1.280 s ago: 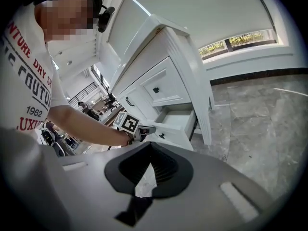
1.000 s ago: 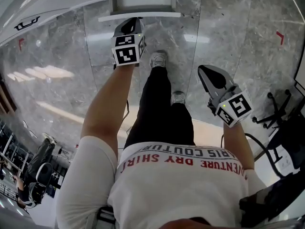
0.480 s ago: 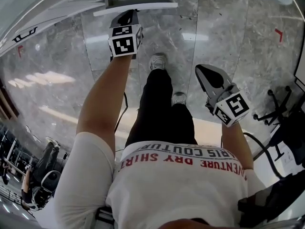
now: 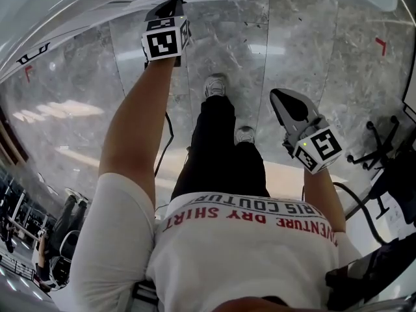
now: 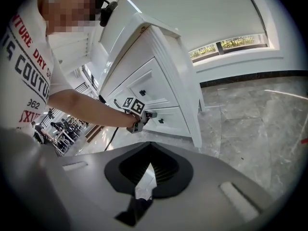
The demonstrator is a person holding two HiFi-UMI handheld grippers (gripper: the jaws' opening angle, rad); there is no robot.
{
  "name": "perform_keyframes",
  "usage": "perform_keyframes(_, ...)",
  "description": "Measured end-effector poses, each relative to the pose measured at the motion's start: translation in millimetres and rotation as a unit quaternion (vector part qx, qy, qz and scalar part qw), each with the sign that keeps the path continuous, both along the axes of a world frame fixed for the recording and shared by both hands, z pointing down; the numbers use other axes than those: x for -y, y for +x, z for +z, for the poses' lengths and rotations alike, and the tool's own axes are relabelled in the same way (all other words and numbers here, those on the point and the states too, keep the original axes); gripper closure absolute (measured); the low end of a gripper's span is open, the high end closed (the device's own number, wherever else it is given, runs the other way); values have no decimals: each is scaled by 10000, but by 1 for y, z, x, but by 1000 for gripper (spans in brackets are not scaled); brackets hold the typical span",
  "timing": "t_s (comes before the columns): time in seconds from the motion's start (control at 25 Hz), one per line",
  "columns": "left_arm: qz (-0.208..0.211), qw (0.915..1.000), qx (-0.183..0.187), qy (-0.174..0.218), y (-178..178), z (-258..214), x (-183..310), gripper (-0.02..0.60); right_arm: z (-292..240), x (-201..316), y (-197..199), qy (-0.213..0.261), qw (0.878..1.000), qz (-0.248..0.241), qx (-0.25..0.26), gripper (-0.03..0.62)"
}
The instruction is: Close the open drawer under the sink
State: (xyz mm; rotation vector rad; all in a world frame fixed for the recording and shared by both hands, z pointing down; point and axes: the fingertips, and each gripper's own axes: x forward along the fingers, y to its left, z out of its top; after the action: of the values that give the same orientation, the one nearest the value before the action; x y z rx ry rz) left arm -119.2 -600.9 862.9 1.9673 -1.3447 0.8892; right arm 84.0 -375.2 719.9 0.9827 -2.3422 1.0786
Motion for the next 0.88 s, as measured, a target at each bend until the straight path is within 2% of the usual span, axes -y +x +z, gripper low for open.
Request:
perform_keyframes(0.2,-27,10000,-36,-52,1,-3,3,579,-1,4,3,26,10000,16,16,592)
perform_keyframes(0.32,128,9996,-70,-228,6,-7,-8,578,-8,9,1,44,9999,52,83,592)
perform_keyframes(0.4,313,9986,-217,-354,15,-17,-26,580,-16,12,0,53,9998,116,146,592)
perform_keyframes(0.52,694,9940,-680,-507,33,-50,-63,579,-37,17,-6,217,9994,137,227,592)
perform_keyframes(0.68,1039,9774,-1614,-890,57,-123,-134,580,-82,3,-15,431,9985,-124,309,592)
perform_keyframes(0.8,1313,9638,-2175,-812,76,-201,-187,578,-129,-29,-21,567,9968,-445,358,592)
perform_keyframes(0.88,1536,9569,-2367,-689,86,-254,-229,580,-161,-63,-25,638,9943,-802,287,592)
